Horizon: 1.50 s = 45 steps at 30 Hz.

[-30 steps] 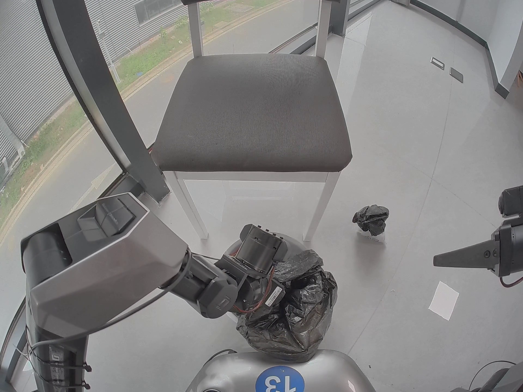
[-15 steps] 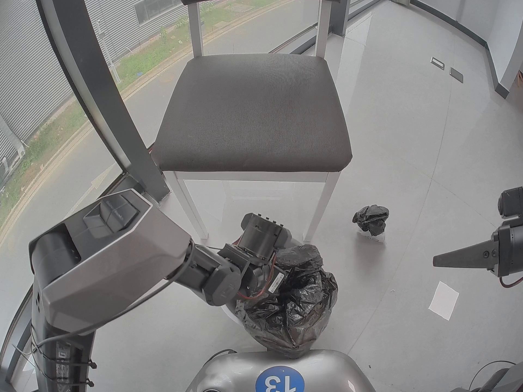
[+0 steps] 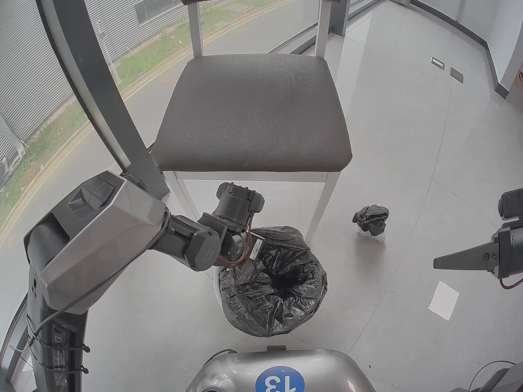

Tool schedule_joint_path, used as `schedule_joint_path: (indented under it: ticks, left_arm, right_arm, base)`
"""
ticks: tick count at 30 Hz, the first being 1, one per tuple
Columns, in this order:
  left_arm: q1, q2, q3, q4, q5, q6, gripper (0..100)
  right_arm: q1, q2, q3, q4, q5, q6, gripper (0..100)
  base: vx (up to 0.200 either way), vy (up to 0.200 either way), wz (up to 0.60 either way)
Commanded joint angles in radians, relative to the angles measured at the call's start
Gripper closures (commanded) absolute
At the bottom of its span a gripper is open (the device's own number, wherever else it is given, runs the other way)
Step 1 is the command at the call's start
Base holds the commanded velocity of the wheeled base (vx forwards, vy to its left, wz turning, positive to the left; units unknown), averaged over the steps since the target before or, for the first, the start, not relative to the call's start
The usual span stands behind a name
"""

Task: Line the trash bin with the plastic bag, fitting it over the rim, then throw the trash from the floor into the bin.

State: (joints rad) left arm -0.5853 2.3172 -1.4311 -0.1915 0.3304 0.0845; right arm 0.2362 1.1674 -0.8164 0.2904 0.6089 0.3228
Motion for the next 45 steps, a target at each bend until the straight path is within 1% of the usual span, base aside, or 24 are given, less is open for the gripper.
schedule_joint_path:
  ticks: [1, 12, 21, 32, 37, 42, 43, 45]
  left_arm:
    - [0.028, -0.024, -0.002, 0.0, 0.001, 0.0, 100]
    - [0.084, -0.038, 0.004, 0.001, 0.006, 0.005, 100]
    - [0.142, -0.039, 0.052, -0.002, 0.01, 0.001, 100]
    - [0.144, -0.056, 0.05, -0.003, 0.027, -0.034, 100]
    - [0.142, -0.087, 0.05, 0.0, 0.025, -0.103, 100]
    - [0.142, -0.084, 0.061, -0.002, 0.019, -0.097, 100]
    - [0.142, -0.081, 0.06, -0.003, 0.019, -0.097, 0]
    - [0.142, -0.071, 0.054, -0.003, 0.019, -0.1, 0]
  right_arm:
    - [0.0, 0.0, -0.001, -0.001, 0.0, -0.001, 0]
    - [0.002, 0.006, -0.004, -0.001, 0.0, -0.004, 0]
    - [0.002, 0.018, -0.012, -0.002, 0.0, -0.005, 0]
    - [0.002, 0.017, -0.006, -0.002, 0.002, -0.008, 0]
    - [0.003, 0.015, -0.001, -0.002, 0.002, -0.013, 0]
    - [0.003, 0.015, -0.003, -0.002, 0.003, -0.013, 0]
    - [0.003, 0.015, -0.003, -0.002, 0.003, -0.013, 0]
    - [0.003, 0.015, -0.003, -0.002, 0.003, -0.013, 0]
  base:
    - [0.0, 0.0, 0.0]
    - [0.0, 0.0, 0.0]
    - [0.0, 0.0, 0.0]
    - [0.0, 0.0, 0.0]
    - [0.0, 0.0, 0.0]
    - [0.0, 0.0, 0.0]
    - [0.0, 0.0, 0.0]
    - [0.0, 0.0, 0.0]
